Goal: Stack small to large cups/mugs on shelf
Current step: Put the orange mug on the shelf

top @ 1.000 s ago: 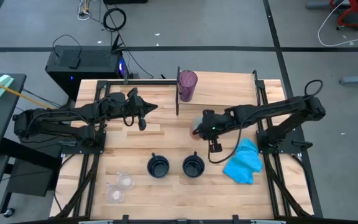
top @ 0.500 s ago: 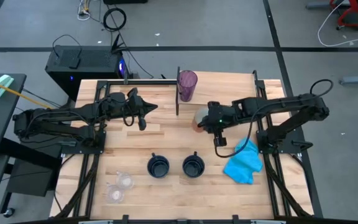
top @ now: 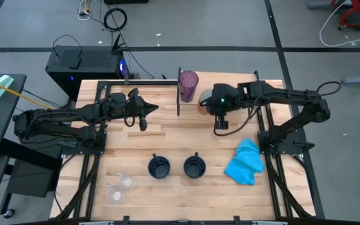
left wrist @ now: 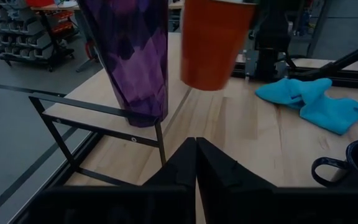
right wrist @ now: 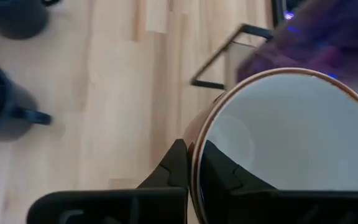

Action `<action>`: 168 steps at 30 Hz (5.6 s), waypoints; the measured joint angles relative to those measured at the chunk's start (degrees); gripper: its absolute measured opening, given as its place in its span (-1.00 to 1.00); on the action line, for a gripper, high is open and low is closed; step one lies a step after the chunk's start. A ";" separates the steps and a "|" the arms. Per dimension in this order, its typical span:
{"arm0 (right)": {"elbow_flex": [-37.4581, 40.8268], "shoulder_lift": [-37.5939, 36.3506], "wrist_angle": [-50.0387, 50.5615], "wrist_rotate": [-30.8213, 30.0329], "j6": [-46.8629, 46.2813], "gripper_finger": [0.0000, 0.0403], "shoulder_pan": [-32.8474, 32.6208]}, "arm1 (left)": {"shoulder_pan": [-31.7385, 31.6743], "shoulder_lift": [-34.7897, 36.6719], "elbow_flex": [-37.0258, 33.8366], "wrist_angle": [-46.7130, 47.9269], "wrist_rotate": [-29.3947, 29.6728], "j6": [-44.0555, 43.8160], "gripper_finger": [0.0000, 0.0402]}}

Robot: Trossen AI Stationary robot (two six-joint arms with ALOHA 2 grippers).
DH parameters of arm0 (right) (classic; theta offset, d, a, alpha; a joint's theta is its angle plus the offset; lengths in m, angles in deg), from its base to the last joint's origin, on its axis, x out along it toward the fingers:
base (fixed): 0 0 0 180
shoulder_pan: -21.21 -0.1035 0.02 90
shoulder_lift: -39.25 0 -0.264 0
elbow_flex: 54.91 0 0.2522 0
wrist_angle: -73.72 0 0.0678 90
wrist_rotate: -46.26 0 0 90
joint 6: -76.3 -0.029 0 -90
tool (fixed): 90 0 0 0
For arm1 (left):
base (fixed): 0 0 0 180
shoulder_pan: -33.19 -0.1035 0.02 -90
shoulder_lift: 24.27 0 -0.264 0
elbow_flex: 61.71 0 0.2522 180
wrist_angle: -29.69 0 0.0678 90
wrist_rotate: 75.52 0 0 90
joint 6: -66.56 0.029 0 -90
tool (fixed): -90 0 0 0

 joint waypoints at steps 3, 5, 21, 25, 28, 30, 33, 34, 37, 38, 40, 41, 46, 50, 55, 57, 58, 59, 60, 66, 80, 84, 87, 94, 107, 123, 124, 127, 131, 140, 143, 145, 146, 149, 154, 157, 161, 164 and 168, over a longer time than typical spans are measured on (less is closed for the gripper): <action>0.00 0.00 0.16 -0.11 1.18 -0.91 2.15 | 0.00 0.00 0.00 0.00 0.02 -0.06 -0.93; 0.00 0.00 0.14 -0.02 1.94 -0.91 3.48 | 0.00 0.00 0.00 0.00 0.02 -0.07 -0.92; 0.02 0.42 0.03 3.36 6.85 -0.90 10.41 | 0.00 0.00 0.00 0.00 0.01 -0.05 -0.93; 0.04 0.68 -0.10 4.90 7.04 -0.89 11.64 | 0.00 0.00 0.00 0.00 0.01 -0.04 -0.89; 0.04 0.72 -0.09 5.08 7.53 -0.89 12.15 | 0.00 0.00 0.00 0.02 0.00 -0.04 -0.88; 0.04 0.72 -0.15 5.19 7.79 -0.89 12.36 | 0.00 0.00 0.00 0.02 0.00 -0.04 -0.89; 0.07 0.72 -0.11 5.34 7.96 -0.87 12.84 | 0.00 0.00 0.00 0.02 0.00 -0.04 -0.92; 0.07 0.72 -0.14 5.34 7.98 -0.85 13.04 | 0.00 0.00 0.00 0.02 0.02 -0.04 -0.93; 0.07 0.72 -0.17 5.21 8.07 -0.80 13.12 | 0.00 0.00 0.00 0.02 0.02 -0.04 -0.94; 0.07 0.72 -0.21 5.08 8.29 -0.78 13.12 | 0.00 0.00 0.00 0.02 0.00 -0.04 -0.94; 0.07 0.72 -0.36 5.10 8.43 -0.73 13.11 | 0.00 0.00 0.00 0.02 0.02 -0.04 -0.92; 0.07 0.72 -0.48 5.12 8.47 -0.71 13.10 | 0.00 0.00 0.00 0.02 0.02 -0.04 -0.91; 0.07 0.70 -0.48 5.14 9.29 -0.63 13.11 | 0.00 0.00 0.00 0.02 0.00 -0.04 -0.88; 0.07 0.70 -0.44 5.17 9.29 -0.59 13.42 | 0.00 0.00 0.00 0.02 0.01 -0.04 -0.92; 0.07 0.70 -0.26 5.27 9.26 -0.56 13.82 | 0.00 -0.01 0.00 0.02 0.01 -0.04 -0.94; 0.07 0.70 -0.28 5.25 8.96 -0.55 13.82 | 0.00 0.00 0.00 0.02 0.02 -0.04 -0.92; 0.07 0.70 -0.26 5.09 8.85 -0.53 13.82 | 0.00 -0.01 0.00 0.02 0.00 -0.04 -0.91; 0.07 0.70 -0.28 4.90 8.85 -0.52 13.82 | 0.00 0.00 0.00 0.02 0.01 -0.04 -0.90; 0.07 0.70 -0.32 4.78 8.84 -0.50 13.82 | 0.00 -0.01 0.00 0.02 0.02 -0.04 -0.89; 0.09 0.70 -1.30 3.65 8.81 -0.30 13.82 | 0.00 0.00 0.00 0.02 0.01 -0.04 -0.90; 0.09 -2.96 -2.69 1.62 8.67 0.11 13.84 | 0.00 0.00 0.00 0.07 0.02 -0.02 -0.88; 0.09 -4.95 -2.79 1.38 7.21 0.18 13.84 | 0.00 0.00 0.00 0.07 0.02 -0.04 -0.91; 0.09 -6.91 -2.77 1.36 5.90 0.21 13.84 | 0.00 0.00 0.00 0.07 0.01 -0.04 -0.93; 0.07 -9.97 1.53 -0.46 2.44 0.20 14.54 | 0.00 -0.02 0.00 0.07 0.02 -0.10 -0.90; 2.01 -8.39 6.15 -7.40 -4.48 0.09 22.25 | 0.02 -0.01 0.00 0.06 0.00 -0.15 -0.94; 8.74 -5.25 -2.70 3.26 -2.62 -0.08 33.26 | 0.00 0.00 0.00 0.02 0.00 -0.18 -0.93; 8.74 -5.03 -3.06 3.66 -2.58 -0.10 33.48 | 0.02 -0.02 0.00 0.04 0.00 -0.18 -0.94; 8.74 -4.41 -4.11 4.01 -2.57 -0.14 33.74 | 0.00 0.00 0.00 0.02 0.00 -0.15 -0.93; 8.76 -3.97 -5.66 4.02 -2.57 -0.17 33.73 | 0.00 0.00 0.00 0.04 0.00 -0.13 -0.89; 8.76 -3.96 -8.30 4.03 -2.17 -0.19 33.73 | 0.00 -0.01 0.00 0.02 0.00 -0.13 -0.93; 8.76 -3.96 -9.22 4.01 -1.51 -0.19 33.73 | 0.00 0.00 0.00 0.03 0.01 -0.13 -0.94; 8.76 -3.96 -9.51 4.03 -0.74 -0.19 33.73 | 0.01 0.00 0.00 0.02 0.00 -0.13 -0.93; 8.76 -3.96 -9.68 4.03 -0.37 -0.19 33.72 | 0.00 0.00 0.00 0.02 0.01 -0.13 -0.92; 8.76 -3.96 -9.88 4.03 0.38 -0.19 33.71 | 0.00 -0.02 0.00 0.02 0.02 -0.13 -0.89; 8.76 -3.96 -9.18 4.03 0.48 -0.19 33.71 | 0.00 -0.01 0.00 0.04 0.01 -0.13 -0.89; 8.76 -3.96 -6.25 4.03 0.53 -0.19 33.71 | 0.01 0.00 0.00 0.16 0.01 -0.13 -0.91; 8.76 -4.04 -2.69 4.03 0.59 -0.19 33.71 | 0.00 -0.02 0.00 0.37 0.00 -0.13 -0.94; 8.76 -4.11 -0.57 4.03 0.18 -0.19 33.71 | 0.00 -0.01 0.00 0.48 0.00 -0.13 -0.94; 8.76 -4.11 -0.15 4.03 -1.36 -0.19 33.58 | 0.00 0.00 0.00 0.48 0.00 -0.15 -0.90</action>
